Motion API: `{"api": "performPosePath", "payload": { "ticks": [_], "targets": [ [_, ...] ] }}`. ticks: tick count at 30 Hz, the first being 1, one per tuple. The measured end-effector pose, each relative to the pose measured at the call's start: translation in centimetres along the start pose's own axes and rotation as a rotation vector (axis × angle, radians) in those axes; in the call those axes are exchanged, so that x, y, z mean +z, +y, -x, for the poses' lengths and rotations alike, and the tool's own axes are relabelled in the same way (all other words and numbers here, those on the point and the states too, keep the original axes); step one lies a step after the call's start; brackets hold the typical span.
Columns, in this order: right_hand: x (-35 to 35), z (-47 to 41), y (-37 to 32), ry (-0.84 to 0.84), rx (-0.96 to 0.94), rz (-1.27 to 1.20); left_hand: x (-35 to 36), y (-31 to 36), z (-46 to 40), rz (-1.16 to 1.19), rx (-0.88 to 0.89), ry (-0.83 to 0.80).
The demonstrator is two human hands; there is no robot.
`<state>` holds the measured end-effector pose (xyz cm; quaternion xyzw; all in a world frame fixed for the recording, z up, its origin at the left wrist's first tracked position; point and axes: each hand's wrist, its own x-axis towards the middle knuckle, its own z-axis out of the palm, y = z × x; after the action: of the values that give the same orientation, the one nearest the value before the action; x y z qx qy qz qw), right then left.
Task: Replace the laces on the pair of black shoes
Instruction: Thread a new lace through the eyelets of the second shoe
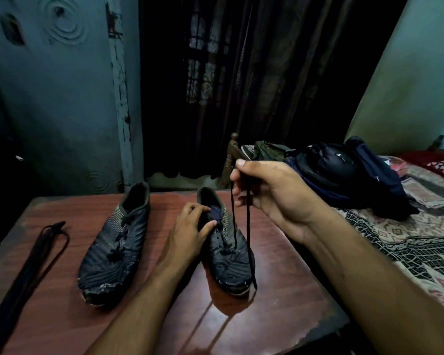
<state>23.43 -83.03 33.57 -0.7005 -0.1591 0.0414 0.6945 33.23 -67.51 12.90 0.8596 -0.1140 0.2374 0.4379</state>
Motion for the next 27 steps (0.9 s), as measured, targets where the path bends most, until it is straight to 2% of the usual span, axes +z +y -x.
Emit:
{"api": "performPosePath", "payload": {
  "ticks": [3, 10, 15, 18, 20, 22, 24, 26, 27],
  "targets": [
    [0.7, -0.8, -0.5, 0.049, -0.111, 0.080, 0.0, 0.2, 0.1, 0.017, 0.019, 0.006],
    [2.6, -2.4, -0.8, -0.034, -0.102, -0.026, -1.8, 1.2, -0.4, 0.096, 0.089, 0.110],
    [2.9, -3.6, -1.8, -0.062, -0.175, -0.094, -2.7, 1.5, -0.5, 0.170, 0.131, 0.156],
    [3.1, -4.6, -2.4, -0.112, -0.217, -0.030, -3.3, 1.7, -0.6, 0.207, 0.153, 0.165],
    [3.3, -5.4, -2.4, -0.117, -0.243, 0.095, -4.3, 1.8, -0.9, 0.241, 0.118, 0.244],
    [3.2, -6.1, -2.2, -0.098, -0.264, 0.320, -5.4, 2.1, -1.0, 0.342, 0.042, 0.357],
    [2.8, -6.9, -1.8, -0.148, -0.302, 0.777, -6.2, 2.5, -1.0, 0.513, 0.000, 0.427],
    [2.0, -7.7, -0.9, -0.287, -0.219, 1.238, -6.6, 2.8, -1.1, 0.672, -0.011, 0.417],
    [1.6, -8.0, -0.4, -0.345, -0.150, 1.371, -6.7, 2.8, -1.2, 0.728, -0.001, 0.374]
  ]
}}
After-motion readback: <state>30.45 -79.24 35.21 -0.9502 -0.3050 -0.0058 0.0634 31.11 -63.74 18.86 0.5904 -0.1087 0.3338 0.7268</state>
